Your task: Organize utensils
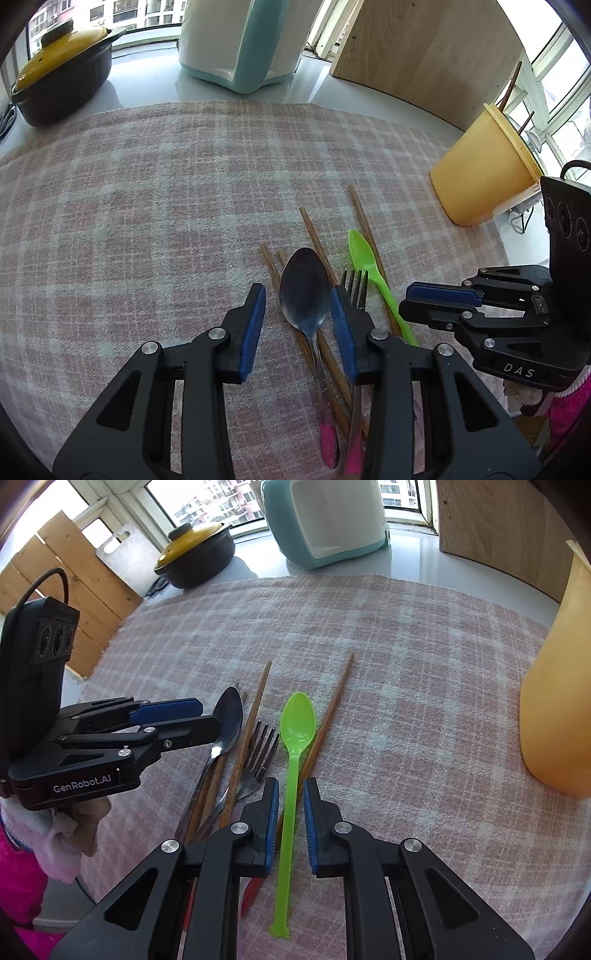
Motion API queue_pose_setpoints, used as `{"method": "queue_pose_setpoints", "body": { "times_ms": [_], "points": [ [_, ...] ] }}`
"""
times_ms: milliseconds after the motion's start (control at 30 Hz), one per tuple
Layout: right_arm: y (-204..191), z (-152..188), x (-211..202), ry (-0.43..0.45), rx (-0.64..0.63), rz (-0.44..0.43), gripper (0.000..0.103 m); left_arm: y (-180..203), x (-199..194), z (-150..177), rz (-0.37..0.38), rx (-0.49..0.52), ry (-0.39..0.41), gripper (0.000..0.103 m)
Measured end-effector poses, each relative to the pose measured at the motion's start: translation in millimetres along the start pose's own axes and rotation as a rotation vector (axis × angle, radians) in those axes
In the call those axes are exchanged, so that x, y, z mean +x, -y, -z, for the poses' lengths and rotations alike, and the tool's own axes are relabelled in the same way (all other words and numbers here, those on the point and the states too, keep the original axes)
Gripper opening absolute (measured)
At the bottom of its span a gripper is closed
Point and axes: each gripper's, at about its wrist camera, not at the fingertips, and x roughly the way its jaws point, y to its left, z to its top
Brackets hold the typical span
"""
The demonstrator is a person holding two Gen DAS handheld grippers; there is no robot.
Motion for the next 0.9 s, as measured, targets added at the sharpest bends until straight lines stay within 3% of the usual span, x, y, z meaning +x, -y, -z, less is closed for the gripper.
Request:
{"method": "queue_pose_setpoints", "body": {
  "times_ms": [167, 433, 633, 900],
  "points": [
    [-2, -3, 4, -0.012, -0.013, 0.006, 0.01, 2, 7, -1, -0.009, 0.009, -0.01, 0.036],
    [-8, -5, 11, -0.036, -0.037, 0.024, 0.01, 7, 15, -1, -0.051, 0.029, -0.007, 0.015],
    [-11, -6, 17, -0.055, -0.05, 0.053, 0.01, 5, 14, -2, -0.06, 0.031, 0.016, 0.005],
    [-13, -6, 23, -0.074, -0.072, 0.081, 0.007, 5, 11, -1, -0.051, 0.043, 0.022, 0.002]
  ]
}}
